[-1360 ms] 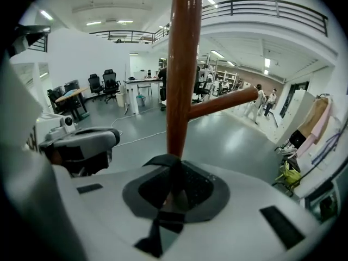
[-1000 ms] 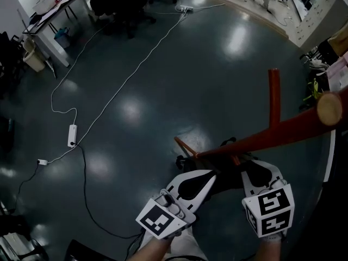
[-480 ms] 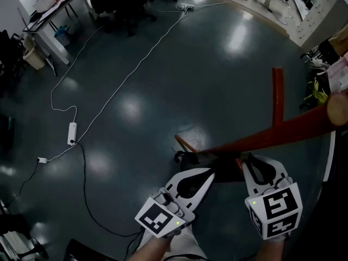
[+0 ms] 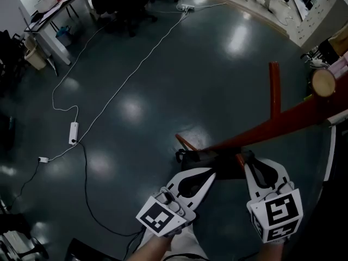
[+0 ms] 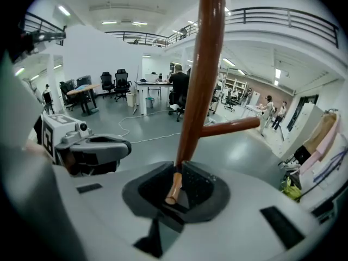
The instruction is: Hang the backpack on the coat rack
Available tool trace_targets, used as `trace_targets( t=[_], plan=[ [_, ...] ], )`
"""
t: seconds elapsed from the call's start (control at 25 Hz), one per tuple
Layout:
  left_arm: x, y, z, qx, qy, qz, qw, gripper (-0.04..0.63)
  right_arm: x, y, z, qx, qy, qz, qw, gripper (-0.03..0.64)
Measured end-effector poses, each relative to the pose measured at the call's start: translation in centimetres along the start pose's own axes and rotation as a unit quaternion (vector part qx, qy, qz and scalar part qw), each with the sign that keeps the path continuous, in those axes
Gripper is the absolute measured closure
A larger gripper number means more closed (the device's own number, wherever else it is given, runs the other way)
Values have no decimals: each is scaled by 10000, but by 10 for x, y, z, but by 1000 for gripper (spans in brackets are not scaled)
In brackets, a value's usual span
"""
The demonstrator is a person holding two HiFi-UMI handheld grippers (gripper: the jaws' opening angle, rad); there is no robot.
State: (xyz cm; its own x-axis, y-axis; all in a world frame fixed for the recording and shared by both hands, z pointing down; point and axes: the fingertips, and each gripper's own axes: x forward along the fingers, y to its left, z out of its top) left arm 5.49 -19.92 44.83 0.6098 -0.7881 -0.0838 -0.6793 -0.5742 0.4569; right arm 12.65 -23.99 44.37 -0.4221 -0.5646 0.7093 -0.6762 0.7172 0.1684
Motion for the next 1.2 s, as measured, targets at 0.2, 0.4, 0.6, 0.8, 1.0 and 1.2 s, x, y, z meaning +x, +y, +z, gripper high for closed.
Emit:
trace_targets(
  t=[0.2,0.4,0.6,0.8,1.0,1.2],
  plan=[
    [-17,-1,-4,95,107,-81,9999,586,-6,36,5,-468,-244,78,9986,574],
    [-21,-19,10,169,50,-173,9997,586,-54,50,33,340,-1641,525,9845,574],
    [-36,-31,36,245,1,-212,9995,586,-88,63,38,1547,-2245,957,9573,574],
    [-50,-48,54,488,-7,-427,9979,586,-109,90,32,1573,-2319,910,9556,576],
    [-61,-61,61,644,-16,-611,9960,586,-125,107,28,1344,-2216,624,9638,580],
    [-72,-78,70,624,2,-775,9950,586,-138,134,25,1024,-2052,610,9714,580]
  ],
)
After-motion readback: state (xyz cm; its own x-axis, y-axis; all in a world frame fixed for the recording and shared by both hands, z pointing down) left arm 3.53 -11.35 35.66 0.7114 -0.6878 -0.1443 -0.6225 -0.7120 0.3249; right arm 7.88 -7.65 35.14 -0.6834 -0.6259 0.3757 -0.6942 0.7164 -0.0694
